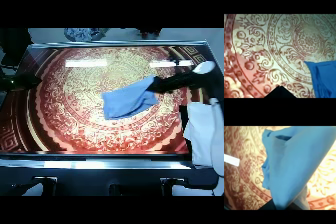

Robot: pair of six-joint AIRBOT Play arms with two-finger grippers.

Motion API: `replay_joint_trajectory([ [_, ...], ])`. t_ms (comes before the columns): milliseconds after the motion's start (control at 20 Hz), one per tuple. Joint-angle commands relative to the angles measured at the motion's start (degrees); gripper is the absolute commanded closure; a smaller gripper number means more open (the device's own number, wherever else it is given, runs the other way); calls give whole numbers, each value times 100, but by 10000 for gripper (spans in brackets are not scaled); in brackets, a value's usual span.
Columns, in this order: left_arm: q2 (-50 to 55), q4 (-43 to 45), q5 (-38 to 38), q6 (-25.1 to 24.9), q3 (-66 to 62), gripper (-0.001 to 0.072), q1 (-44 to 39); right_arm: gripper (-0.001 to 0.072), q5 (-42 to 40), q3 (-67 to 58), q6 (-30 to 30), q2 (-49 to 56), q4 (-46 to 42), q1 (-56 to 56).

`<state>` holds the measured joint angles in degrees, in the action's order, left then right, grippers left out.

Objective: Fold the shirts.

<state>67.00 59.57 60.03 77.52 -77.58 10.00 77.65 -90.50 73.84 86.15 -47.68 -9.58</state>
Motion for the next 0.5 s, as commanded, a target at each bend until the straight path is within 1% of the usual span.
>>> replay_joint_trajectory([
  [0, -4, 0, -2, -22, 0, 674, 2, 669, 448, -168, 304, -1038, -542, -1399],
  [200, -4, 0, 0, -22, 0, 674, 2, 669, 796, -168, 400, -1727, -520, -2983],
  [350, -4, 0, 0, -22, 0, 674, 2, 668, 1375, -168, 396, -1941, -400, -3904],
  [450, -4, 0, 2, -22, 0, 674, 2, 668, 1528, -168, 396, -2052, -398, -4400],
])
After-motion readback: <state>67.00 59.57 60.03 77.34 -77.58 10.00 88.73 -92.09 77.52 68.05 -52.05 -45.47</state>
